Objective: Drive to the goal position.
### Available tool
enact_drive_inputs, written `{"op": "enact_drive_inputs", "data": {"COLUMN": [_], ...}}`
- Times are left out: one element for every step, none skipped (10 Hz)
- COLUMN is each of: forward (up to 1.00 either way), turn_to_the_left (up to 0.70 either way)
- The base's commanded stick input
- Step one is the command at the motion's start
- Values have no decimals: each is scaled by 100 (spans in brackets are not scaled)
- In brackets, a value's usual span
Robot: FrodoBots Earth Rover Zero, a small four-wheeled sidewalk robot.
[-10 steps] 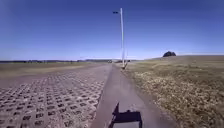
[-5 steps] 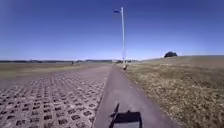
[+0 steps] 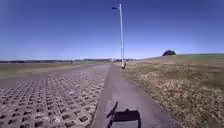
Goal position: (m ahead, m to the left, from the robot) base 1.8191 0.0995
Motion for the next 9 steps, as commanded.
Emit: {"op": "enact_drive_inputs", "data": {"forward": [85,85,85,85,85,85,85,85,85], "turn_to_the_left": [0,0,0,0,0,0,0,0,0]}}
